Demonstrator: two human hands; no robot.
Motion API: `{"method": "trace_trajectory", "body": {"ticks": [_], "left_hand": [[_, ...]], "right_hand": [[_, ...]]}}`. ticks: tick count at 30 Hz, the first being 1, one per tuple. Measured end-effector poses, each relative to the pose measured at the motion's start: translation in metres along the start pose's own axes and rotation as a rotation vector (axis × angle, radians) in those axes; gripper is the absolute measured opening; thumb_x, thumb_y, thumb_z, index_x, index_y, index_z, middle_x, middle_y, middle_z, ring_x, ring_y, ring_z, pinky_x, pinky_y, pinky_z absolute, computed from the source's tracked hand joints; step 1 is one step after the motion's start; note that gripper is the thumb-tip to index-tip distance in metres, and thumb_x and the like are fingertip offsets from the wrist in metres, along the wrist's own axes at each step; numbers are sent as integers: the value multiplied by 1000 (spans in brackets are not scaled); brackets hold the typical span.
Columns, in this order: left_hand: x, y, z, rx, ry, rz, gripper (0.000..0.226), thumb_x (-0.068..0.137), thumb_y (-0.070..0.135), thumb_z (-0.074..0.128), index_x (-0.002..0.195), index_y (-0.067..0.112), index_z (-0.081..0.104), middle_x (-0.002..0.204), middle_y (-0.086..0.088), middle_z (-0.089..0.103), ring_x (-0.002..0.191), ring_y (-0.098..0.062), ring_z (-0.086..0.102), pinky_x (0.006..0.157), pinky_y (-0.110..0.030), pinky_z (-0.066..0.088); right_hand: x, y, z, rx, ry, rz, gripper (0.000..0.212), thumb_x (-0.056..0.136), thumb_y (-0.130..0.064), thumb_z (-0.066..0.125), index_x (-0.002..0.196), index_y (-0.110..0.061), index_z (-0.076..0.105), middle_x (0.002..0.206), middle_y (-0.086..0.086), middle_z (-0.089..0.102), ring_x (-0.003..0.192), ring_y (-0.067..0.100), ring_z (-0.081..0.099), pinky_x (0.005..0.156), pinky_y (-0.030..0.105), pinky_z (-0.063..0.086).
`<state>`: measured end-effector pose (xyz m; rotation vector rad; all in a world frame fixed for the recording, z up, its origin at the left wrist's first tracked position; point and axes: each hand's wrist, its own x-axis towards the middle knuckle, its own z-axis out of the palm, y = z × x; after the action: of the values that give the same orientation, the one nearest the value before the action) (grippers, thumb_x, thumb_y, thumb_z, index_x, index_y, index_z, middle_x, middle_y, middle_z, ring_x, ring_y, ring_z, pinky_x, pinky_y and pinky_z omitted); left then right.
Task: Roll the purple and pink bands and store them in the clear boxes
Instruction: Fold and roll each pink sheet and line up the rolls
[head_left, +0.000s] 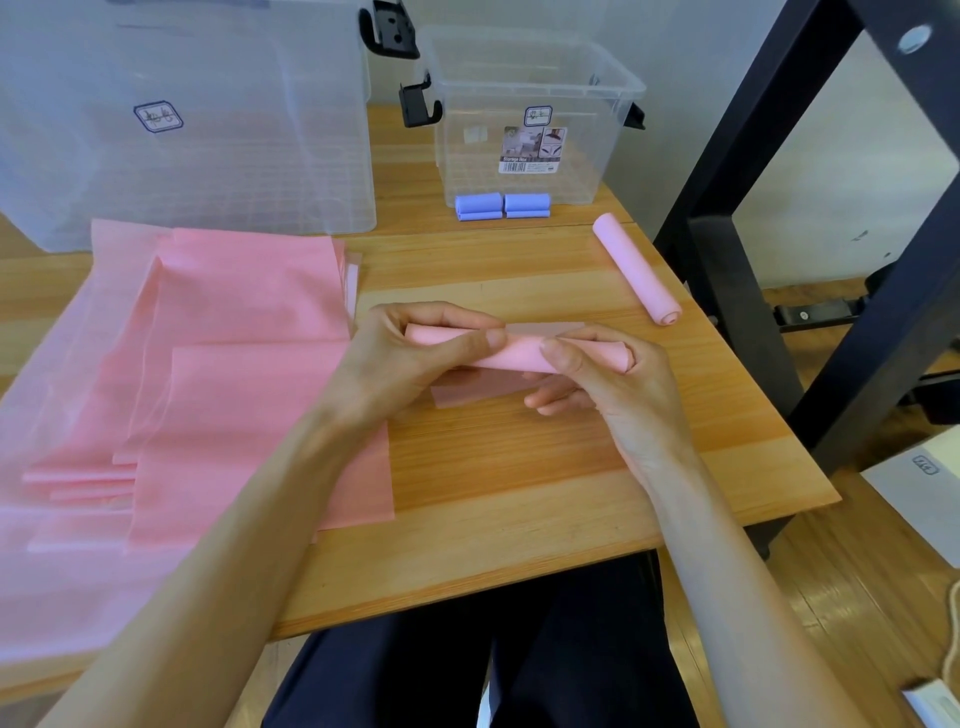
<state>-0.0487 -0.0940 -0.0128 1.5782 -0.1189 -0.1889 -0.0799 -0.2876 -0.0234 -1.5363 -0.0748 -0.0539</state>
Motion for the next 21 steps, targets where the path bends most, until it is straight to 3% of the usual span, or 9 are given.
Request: {"method": "trace_trajectory", "body": {"ticks": [5,9,13,18,21], "left_hand": [[2,-3,-1,-28,50,-88,27,67,33,79,87,15,79,84,-2,77,73,-11,71,61,-19,55],[1,-2,-1,29,16,-28,26,67,32,80,88,17,79,86,1,77,78,-7,69,70,-17,54],[1,-2,0,96,7,36,23,66,35,80,85,21,79,84,5,77,78,-3,68,72,-17,53],[2,-3,-3,44,59,-47,33,70,38,79,90,13,79,90,-6,77,79,-14,70,84,-37,57],[0,-1,-2,32,20,-34,30,69,35,79,92,15,79,93,-3,77,83,-12,69,84,-32,56]], "right_hand": [[1,0,0,-17,-4,-31,30,77,-10,78,105,-3,69,93,10,76,71,28,74,59,28,60],[1,1,-1,-15,35,-21,20,80,-13,76,97,-4,72,87,11,76,67,28,74,57,29,60],[1,1,-1,7,64,7,26,78,-27,75,94,-7,72,85,12,75,65,30,73,55,29,60],[1,0,0,10,-35,-24,30,76,-9,77,105,-6,70,92,11,76,70,30,74,59,28,60],[0,-1,-1,18,-24,-23,25,78,-8,77,103,-8,72,90,11,76,68,29,74,58,26,59]]}}
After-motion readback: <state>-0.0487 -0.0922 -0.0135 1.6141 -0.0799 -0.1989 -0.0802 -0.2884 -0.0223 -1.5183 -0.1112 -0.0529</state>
